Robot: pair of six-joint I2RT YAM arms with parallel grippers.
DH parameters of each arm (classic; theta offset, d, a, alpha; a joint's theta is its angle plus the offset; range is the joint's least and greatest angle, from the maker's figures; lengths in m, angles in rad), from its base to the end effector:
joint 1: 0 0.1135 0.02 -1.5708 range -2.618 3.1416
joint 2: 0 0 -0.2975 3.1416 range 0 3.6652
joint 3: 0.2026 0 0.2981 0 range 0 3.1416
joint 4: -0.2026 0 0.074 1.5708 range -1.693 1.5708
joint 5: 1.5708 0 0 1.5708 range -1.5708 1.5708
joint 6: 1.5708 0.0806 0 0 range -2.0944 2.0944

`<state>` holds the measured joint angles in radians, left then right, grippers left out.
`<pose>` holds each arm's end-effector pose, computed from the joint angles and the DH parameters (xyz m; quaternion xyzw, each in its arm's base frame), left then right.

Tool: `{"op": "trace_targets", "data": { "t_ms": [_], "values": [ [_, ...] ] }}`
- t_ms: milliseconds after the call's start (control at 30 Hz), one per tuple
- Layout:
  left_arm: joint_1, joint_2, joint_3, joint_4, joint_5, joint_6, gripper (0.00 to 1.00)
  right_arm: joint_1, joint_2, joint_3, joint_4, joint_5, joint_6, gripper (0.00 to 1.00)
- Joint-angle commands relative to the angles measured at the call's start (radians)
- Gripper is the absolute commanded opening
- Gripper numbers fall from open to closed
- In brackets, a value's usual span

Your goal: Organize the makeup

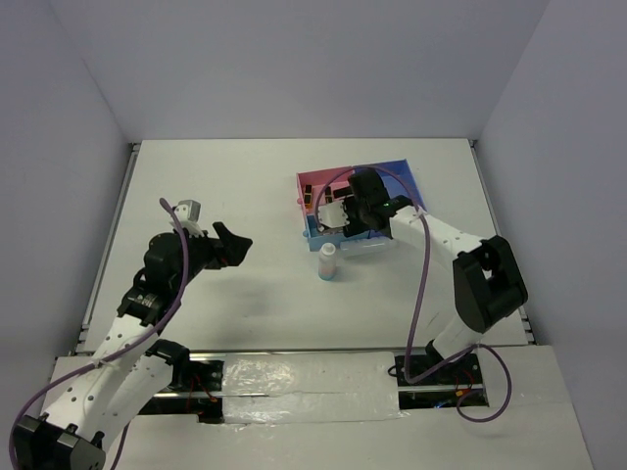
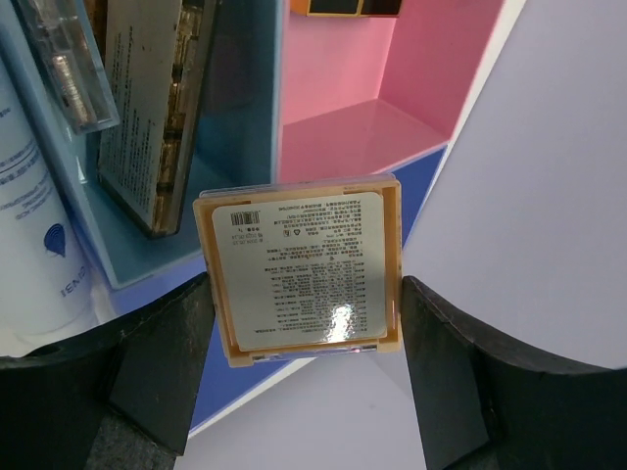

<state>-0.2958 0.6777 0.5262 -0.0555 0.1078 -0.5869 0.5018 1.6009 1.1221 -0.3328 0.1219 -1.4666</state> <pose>0.2240 -0.0773 0.2836 -0.0788 0.7720 -0.3067 0.5512 0.3745 0.1943 0.2179 -0.7596 0.5320 -0.2217 0.3014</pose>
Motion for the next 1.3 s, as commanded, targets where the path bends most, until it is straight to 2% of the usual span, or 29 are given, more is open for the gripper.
{"op": "trace_targets", "data": {
  "t_ms": [0,133,433,600,700,800,900,1267],
  "values": [
    [0.006,-0.010,-0.005,0.042,-0.007,-0.022,0.99,0.012,0.028,0.051,0.074,0.050,-0.072,0.21],
    [0.007,-0.010,-0.008,0.042,-0.007,-0.022,0.99,0.014,0.044,0.036,0.093,0.062,-0.098,0.23],
    [0.006,-0.003,-0.014,0.046,-0.005,-0.024,0.99,0.033,0.031,-0.030,0.115,0.059,-0.143,0.47],
    [0.006,0.000,-0.015,0.046,-0.002,-0.027,0.99,0.037,0.031,-0.047,0.117,0.061,-0.143,0.53],
    [0.006,-0.001,-0.014,0.046,-0.002,-0.027,0.99,0.037,0.025,-0.048,0.100,0.053,-0.138,0.61],
    [0.007,-0.003,-0.014,0.048,-0.003,-0.028,0.99,0.038,0.004,-0.053,0.075,0.030,-0.136,0.76],
    [0.007,-0.001,-0.015,0.048,0.000,-0.033,0.99,0.038,-0.022,-0.054,0.049,0.004,-0.129,0.83],
    [0.007,0.002,-0.014,0.066,0.004,-0.033,0.99,0.038,-0.068,-0.079,0.015,-0.041,-0.113,0.90]
  ]
}}
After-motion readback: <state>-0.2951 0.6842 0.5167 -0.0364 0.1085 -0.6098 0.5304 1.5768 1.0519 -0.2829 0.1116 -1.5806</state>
